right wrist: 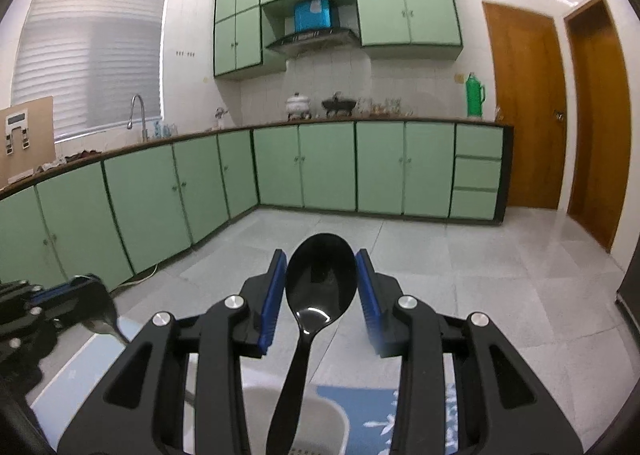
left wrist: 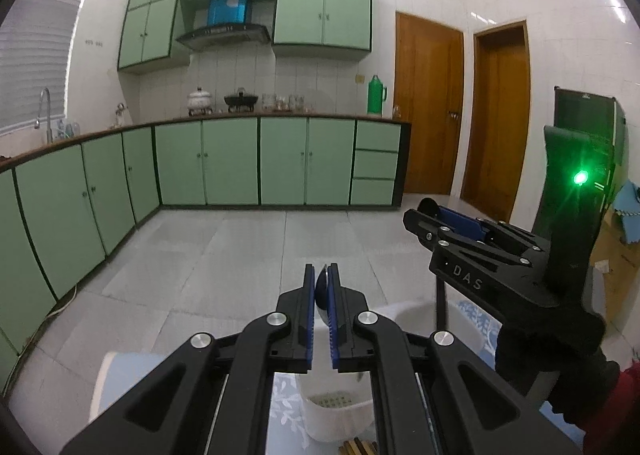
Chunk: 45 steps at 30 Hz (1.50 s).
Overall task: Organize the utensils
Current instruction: 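Carry both spoons over the white utensil holder and open both tools to drop them, then withdraw both open tools back toward the chopstick bundle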
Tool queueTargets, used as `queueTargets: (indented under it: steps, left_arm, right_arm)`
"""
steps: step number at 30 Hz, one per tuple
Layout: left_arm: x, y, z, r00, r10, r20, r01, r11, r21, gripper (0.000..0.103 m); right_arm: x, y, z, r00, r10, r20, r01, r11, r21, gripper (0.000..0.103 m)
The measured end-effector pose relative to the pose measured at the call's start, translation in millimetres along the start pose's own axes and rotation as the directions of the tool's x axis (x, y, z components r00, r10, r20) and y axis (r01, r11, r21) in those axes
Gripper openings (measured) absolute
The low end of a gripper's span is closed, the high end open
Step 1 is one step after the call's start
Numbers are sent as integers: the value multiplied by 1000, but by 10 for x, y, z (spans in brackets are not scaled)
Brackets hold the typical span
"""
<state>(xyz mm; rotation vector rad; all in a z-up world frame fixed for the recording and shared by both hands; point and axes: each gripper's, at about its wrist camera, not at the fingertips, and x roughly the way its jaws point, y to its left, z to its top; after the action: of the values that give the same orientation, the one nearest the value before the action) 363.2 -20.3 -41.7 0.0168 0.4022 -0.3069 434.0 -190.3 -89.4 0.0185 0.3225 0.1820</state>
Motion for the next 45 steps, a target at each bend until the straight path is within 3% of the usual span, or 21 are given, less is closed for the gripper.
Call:
queueTargets:
  steps: [2, 7, 12, 22, 31, 38, 41, 45]
  left_arm:
    - [17, -5, -36, 1000, -2, -13, 2, 1000, -6, 9]
    - [-81, -6, -68, 1000, 8, -13, -8, 999, -38, 25]
    - [-314, -9, -114, 999, 31, -21, -32, 996, -81, 35]
    - [-942, -93, -628, 990, 86, -112, -99, 988, -115, 51]
    - [-1238, -164, -1322, 953, 95, -289, -135, 983, -121, 53]
    - [-1381, -140, -1861, 898, 111, -427, -177, 977, -118, 55]
    - [-1466, -144, -2032, 882, 112, -457, -182, 977, -113, 58]
    - [-1547, -153, -2147, 876, 111, -470, -181, 978, -107, 60]
  right_arm:
    - [-33, -10, -17, 1000, -1, -7, 1, 1000, 3, 46]
    - [-264, -38, -5, 1000, -2, -18, 3, 1000, 27, 50]
    - [-665, -45, -26, 999, 7, -41, -4, 998, 55, 60]
    - [-1585, 188, -644, 986, 24, -163, -11, 997, 76, 69]
    - [-2019, 507, -1426, 933, 38, -357, -8, 996, 87, 70]
    - [-2259, 699, -2021, 859, 76, -507, -44, 996, 75, 68]
    - [-2317, 793, -2131, 847, 67, -528, -51, 998, 45, 68]
    - [-2304, 920, -2208, 839, 44, -542, -55, 998, -5, 67]
